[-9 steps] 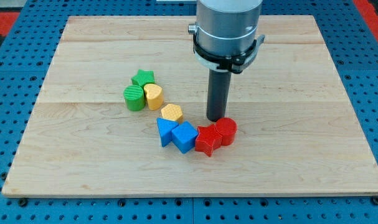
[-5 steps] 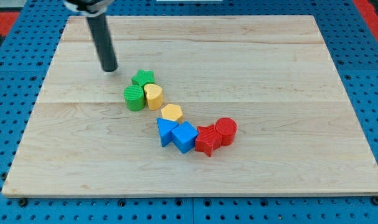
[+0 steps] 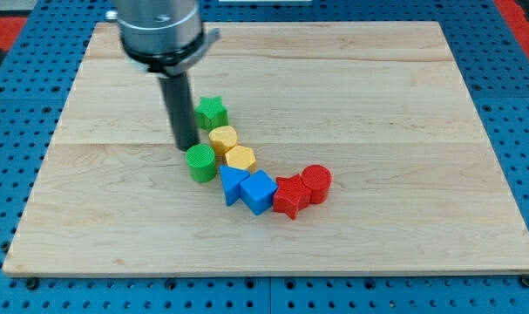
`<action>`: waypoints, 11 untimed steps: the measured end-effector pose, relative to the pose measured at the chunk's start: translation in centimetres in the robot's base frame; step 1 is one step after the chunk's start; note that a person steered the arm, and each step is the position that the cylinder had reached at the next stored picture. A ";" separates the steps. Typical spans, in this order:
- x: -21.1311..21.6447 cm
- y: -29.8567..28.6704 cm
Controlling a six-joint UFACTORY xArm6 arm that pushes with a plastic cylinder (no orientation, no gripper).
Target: Arrange the group of blocks at the bottom center of the board
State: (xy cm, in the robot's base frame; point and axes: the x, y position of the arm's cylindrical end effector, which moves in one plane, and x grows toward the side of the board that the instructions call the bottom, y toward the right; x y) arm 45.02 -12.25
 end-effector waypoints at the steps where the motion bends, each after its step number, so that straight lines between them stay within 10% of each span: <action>1: 1.1 0.1; 2: 3.4 5.7; 4: 1.9 -5.6; 6: -9.9 2.7; 11: 2.4 15.7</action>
State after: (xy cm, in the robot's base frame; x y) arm 47.41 3.40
